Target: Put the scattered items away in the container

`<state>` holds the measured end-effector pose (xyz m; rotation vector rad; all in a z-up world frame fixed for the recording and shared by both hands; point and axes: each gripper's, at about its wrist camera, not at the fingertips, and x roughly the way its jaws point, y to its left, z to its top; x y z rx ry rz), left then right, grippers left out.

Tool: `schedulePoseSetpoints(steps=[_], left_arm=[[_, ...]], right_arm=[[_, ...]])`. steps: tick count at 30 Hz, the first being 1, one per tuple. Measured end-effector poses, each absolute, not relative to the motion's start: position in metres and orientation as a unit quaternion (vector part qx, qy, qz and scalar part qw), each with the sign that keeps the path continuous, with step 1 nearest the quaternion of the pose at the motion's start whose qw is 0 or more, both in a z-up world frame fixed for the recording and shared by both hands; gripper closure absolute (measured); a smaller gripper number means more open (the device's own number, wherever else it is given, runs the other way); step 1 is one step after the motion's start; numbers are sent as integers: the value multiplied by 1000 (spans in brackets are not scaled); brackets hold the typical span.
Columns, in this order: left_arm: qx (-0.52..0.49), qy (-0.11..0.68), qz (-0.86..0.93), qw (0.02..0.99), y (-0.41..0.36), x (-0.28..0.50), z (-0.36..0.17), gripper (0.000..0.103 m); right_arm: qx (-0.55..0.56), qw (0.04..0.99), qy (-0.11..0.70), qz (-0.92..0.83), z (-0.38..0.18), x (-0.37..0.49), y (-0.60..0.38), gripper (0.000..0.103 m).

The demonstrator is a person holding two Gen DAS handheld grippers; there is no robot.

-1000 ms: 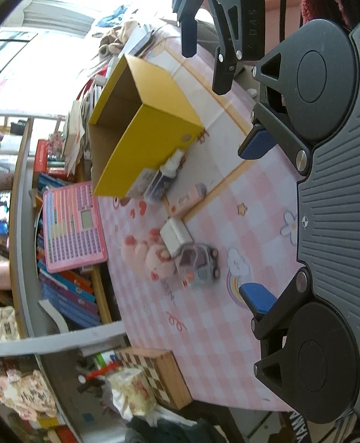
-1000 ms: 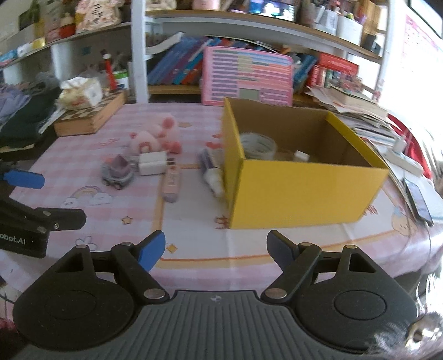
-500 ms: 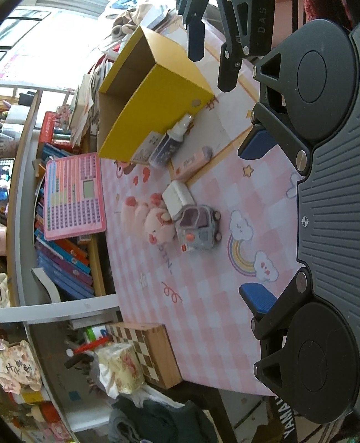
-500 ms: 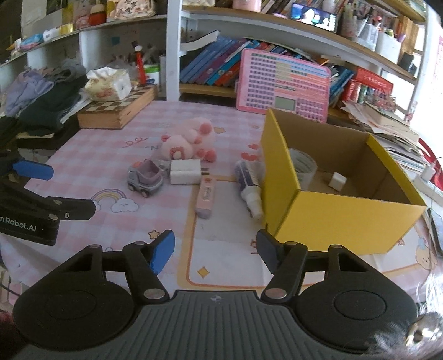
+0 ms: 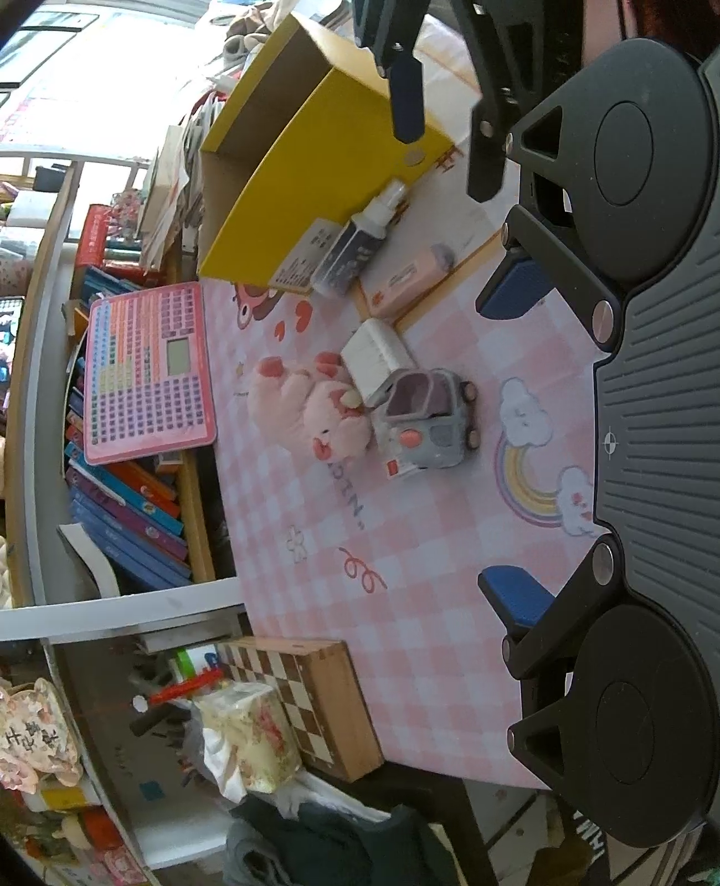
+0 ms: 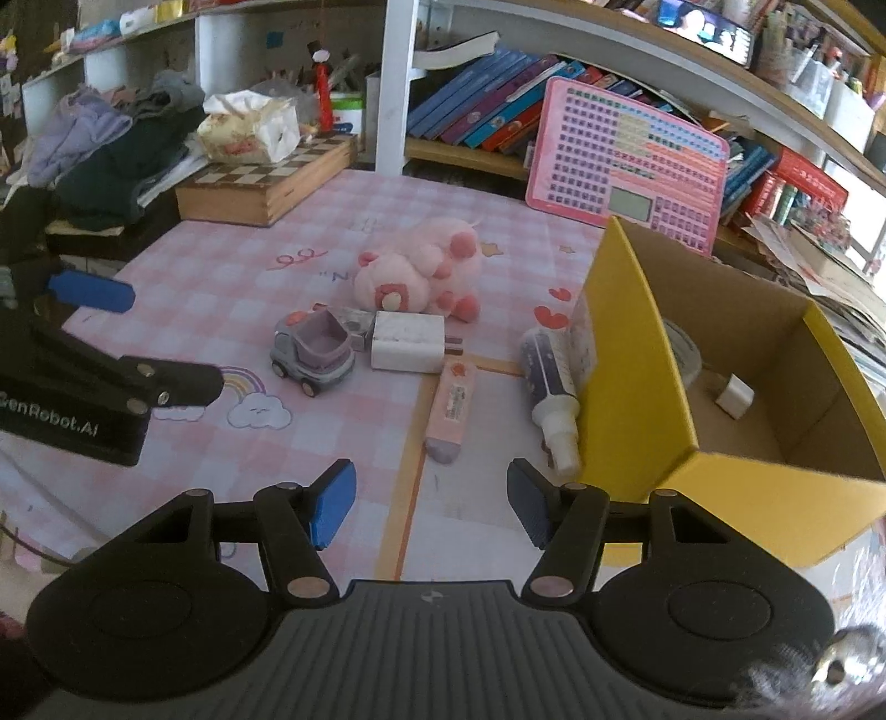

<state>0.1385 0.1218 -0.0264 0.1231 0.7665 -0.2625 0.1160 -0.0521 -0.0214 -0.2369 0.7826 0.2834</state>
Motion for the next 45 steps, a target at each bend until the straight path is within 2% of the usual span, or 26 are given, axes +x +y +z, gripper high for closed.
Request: schedulePoseSetpoints(steps=[23,28,30,31,45], left_arm=[[63,406,-135,902,98,217,-74,9],[52,419,-143,895,98,225,-82,19],[39,423,-153,892,98,227,-83,27],[36,426,-159,890,98,228,-84,37],[-17,430,-123,894,143,209,-69,39]], right_arm=[[-119,891,419,127,-54,188,-34,47],[-108,889,428,119,-61,199,-35,47],[-108,888,431,117,-64,203,-35,47],[-108,888,432,118,-65,204,-35,47],[-85,889,436,115,-72,219,-35,46]])
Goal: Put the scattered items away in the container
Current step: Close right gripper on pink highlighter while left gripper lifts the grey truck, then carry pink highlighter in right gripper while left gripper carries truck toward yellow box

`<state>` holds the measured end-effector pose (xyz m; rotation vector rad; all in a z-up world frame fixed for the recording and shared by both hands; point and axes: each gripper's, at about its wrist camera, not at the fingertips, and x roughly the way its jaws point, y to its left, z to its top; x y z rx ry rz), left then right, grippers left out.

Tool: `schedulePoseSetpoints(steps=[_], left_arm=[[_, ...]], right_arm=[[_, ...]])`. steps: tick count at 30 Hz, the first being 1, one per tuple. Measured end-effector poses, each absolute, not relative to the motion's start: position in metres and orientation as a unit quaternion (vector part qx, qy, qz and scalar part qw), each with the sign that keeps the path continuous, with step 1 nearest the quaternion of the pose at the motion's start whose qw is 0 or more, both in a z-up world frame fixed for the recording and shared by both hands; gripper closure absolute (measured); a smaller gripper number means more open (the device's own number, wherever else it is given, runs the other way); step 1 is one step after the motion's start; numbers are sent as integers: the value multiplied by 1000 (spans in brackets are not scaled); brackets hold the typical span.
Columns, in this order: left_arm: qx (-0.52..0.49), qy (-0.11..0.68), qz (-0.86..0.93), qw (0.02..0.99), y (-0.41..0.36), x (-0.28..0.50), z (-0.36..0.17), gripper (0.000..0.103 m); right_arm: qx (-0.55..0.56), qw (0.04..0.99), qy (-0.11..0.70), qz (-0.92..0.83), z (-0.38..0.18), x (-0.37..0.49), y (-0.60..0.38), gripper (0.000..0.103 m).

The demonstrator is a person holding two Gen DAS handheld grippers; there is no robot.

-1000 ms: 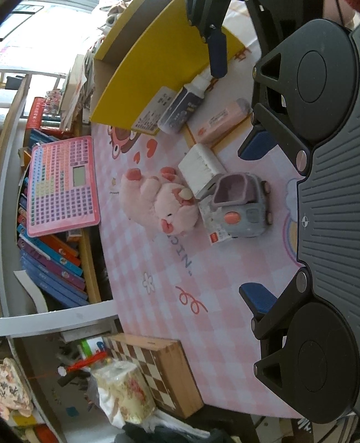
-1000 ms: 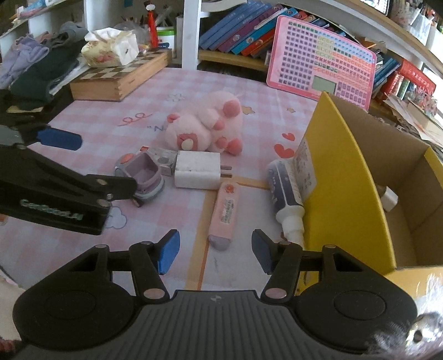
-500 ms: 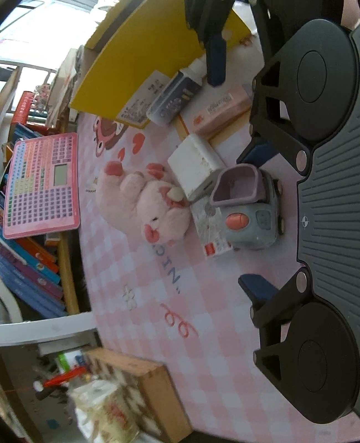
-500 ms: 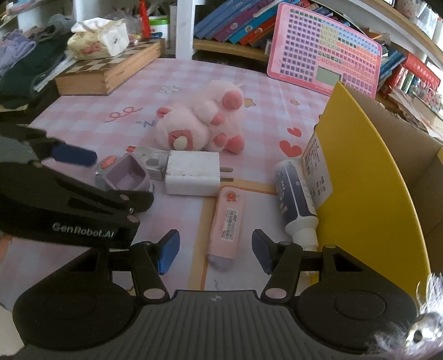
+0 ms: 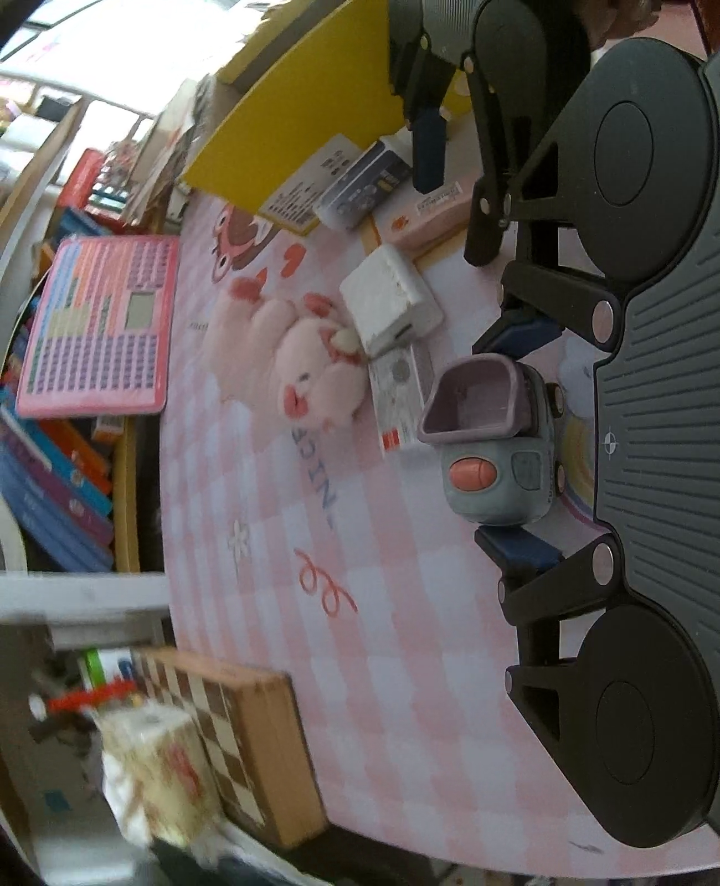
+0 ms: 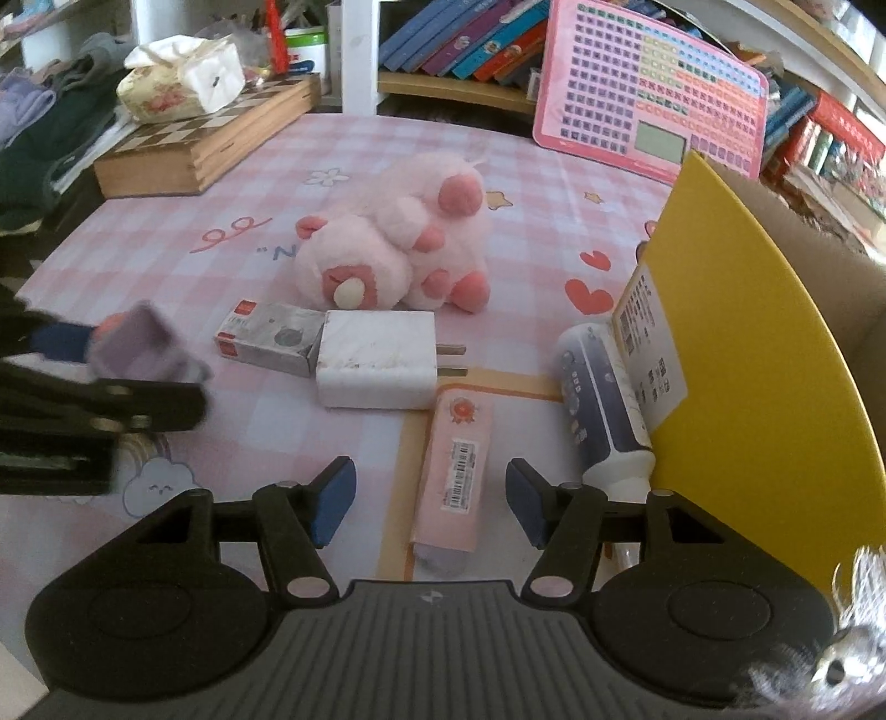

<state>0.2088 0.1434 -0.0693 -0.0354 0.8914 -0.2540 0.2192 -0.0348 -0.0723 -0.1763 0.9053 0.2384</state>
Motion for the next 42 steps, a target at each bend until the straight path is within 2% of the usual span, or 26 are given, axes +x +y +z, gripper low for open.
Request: schedulePoseSetpoints(steps=[8,9,12,13,29,36,42], left_arm=[[-67,423,-112,897,165,191,-55,39],[-70,423,-112,897,166,189,-54,39],[-73,424,-115,895,165,186,-53,39],[-73,424,-115,895,164,184,-53,39],[-80,416,-122,898,164,173,-46,39],[-88,420,-123,895,164,172,-47,39],[-90,407,-128,900,165,164,-34,39]], right_arm=[[-58,891,436,110,-75,230,-35,53],[-50,892,437,106,-75,231,-36,56],[-48,894,433,104,-74,231,-37,77],[-50,894,433,105,-74,231,-37,80],[-46,889,441,114,-72,224,-39,80],[-88,881,445,137,-71,223,-32,80],[-80,890,419,163,-48,205,-34,80]])
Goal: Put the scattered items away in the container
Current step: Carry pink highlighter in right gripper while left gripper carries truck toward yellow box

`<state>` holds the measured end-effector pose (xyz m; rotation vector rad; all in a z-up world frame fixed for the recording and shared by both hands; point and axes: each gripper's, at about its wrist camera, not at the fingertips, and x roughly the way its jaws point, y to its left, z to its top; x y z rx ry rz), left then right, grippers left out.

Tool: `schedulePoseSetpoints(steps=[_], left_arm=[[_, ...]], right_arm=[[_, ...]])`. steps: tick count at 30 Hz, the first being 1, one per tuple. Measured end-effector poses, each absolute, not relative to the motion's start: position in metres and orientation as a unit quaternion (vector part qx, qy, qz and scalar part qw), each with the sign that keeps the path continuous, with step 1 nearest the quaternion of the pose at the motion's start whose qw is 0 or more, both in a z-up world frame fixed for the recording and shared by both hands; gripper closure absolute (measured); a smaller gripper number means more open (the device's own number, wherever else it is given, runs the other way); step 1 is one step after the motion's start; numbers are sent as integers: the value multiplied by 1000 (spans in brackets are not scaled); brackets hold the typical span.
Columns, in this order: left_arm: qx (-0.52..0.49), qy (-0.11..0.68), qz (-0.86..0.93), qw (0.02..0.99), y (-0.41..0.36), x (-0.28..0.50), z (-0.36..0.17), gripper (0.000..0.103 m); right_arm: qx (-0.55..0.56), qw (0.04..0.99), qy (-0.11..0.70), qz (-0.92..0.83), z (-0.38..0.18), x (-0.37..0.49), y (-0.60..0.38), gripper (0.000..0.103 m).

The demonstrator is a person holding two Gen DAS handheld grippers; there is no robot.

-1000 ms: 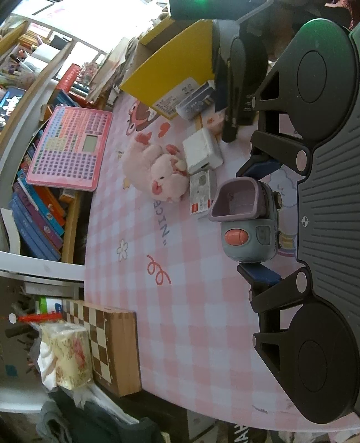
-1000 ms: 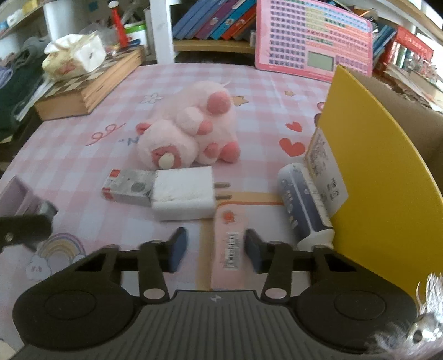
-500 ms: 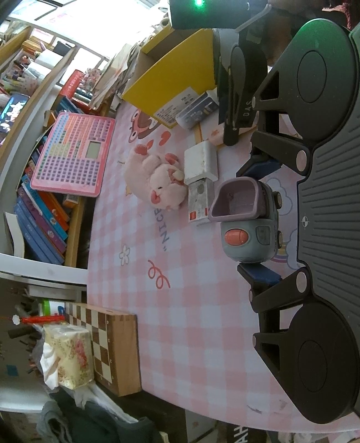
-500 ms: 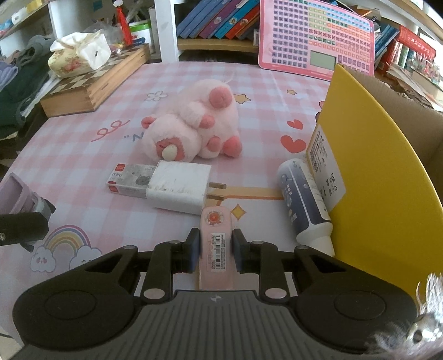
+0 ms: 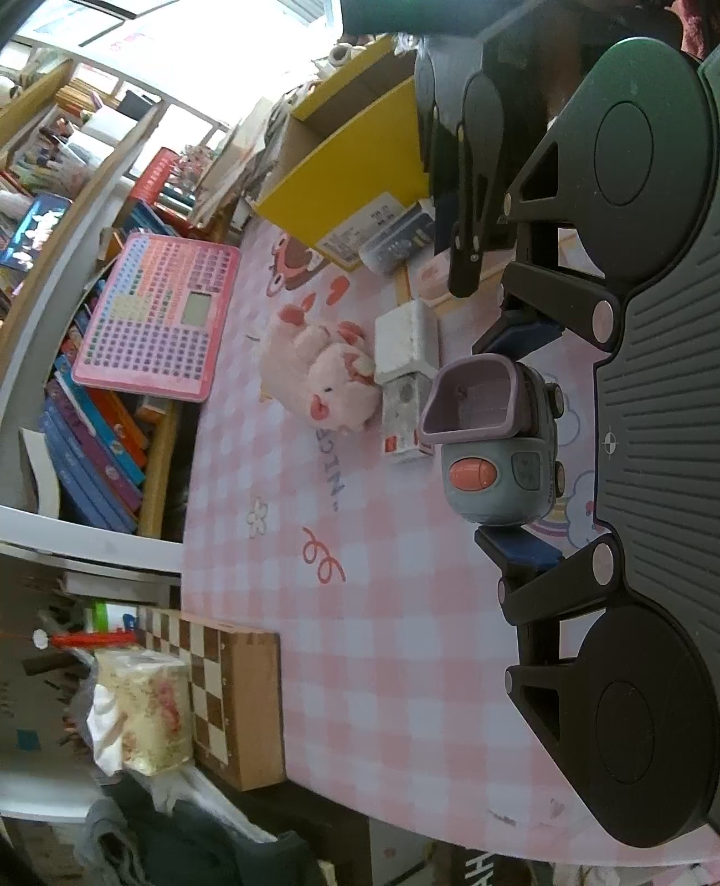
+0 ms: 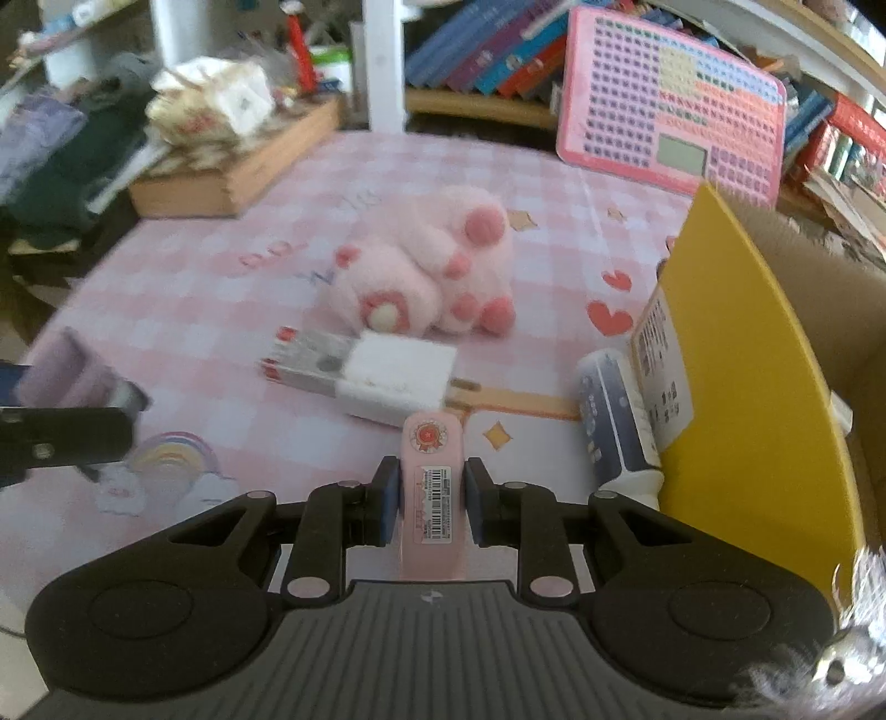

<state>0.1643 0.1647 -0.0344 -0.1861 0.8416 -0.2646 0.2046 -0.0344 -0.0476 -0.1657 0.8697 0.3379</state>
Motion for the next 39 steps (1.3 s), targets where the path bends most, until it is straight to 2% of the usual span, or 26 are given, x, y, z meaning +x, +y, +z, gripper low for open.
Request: schedulePoseSetpoints(steps=[15,39], left_arm=[[-83,398,-179,896,161,119,1,39],[-60,382,-258,885,123,86,19,39]], right_arm=[[-84,888,396,219,5,128,-55,80],[-28,907,389,158,17,59,-89,80]])
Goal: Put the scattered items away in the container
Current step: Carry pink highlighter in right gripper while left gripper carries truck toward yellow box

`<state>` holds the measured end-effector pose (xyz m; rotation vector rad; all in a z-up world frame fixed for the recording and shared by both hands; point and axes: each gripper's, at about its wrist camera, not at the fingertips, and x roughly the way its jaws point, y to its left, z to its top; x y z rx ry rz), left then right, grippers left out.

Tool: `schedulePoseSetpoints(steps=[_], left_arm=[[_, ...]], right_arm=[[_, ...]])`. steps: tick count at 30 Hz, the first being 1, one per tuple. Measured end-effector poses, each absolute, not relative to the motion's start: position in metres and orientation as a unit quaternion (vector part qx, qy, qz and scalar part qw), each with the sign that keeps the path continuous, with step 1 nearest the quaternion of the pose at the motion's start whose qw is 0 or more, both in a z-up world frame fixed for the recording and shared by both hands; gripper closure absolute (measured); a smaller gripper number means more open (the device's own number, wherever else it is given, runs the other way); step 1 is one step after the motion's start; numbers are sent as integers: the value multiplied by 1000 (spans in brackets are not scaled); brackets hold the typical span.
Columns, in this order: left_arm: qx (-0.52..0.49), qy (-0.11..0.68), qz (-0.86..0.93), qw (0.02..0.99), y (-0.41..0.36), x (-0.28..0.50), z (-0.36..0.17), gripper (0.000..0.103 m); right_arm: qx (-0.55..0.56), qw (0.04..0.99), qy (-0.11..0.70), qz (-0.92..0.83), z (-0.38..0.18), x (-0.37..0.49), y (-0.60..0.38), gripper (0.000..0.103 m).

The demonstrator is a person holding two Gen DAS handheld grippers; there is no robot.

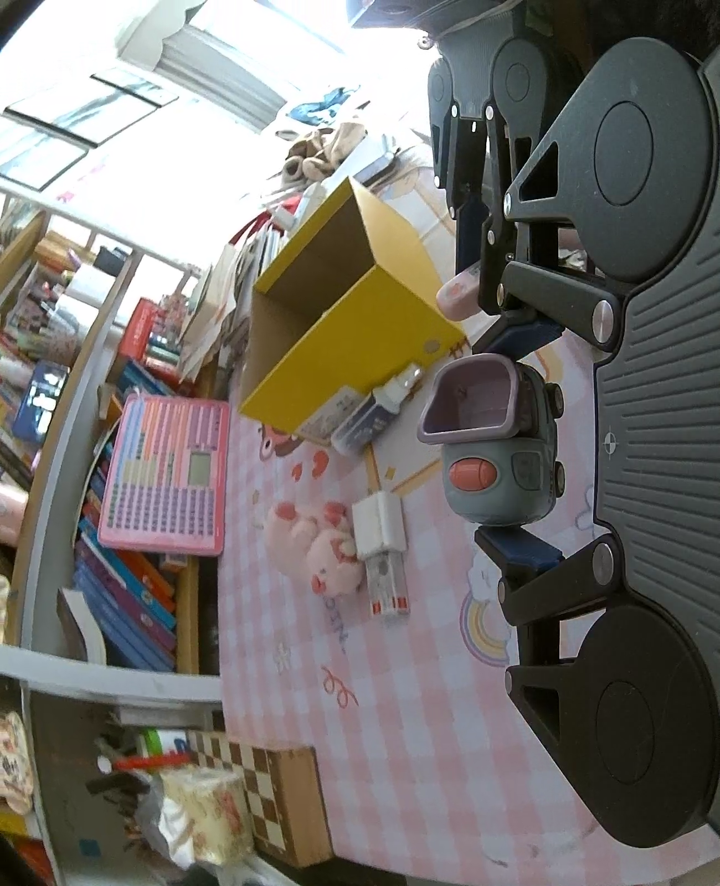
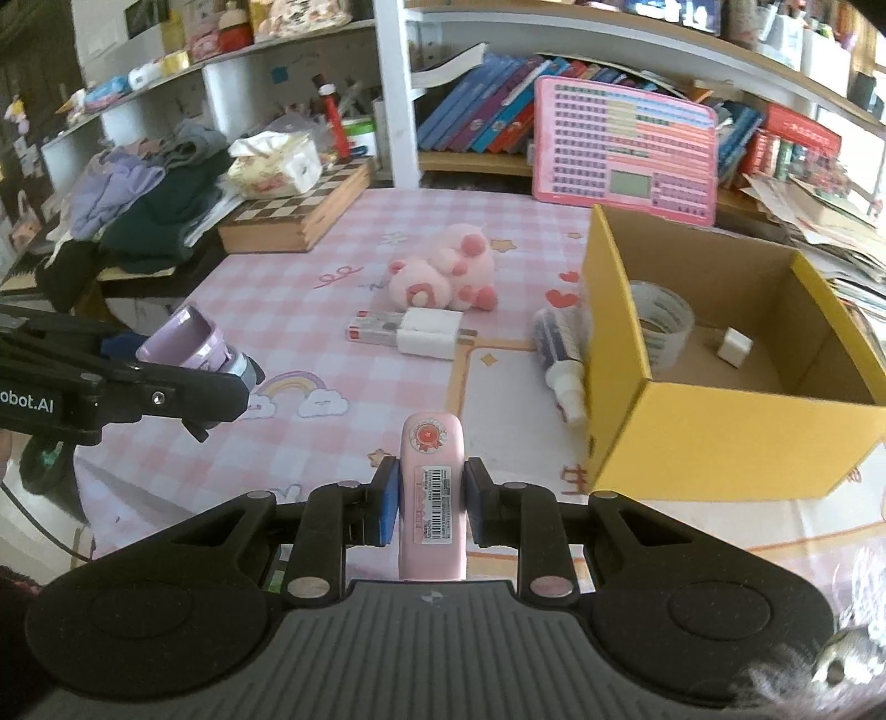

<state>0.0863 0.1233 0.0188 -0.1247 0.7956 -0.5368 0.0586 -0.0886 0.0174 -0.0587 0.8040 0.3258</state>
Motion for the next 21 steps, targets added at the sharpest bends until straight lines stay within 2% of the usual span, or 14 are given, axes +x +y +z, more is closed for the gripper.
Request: schedulePoseSetpoints(steps=[21], left_arm=[[-30,383,-345,857,57,92,19,39]], right_arm=[[1,921,385,61,24,26,-148,80]])
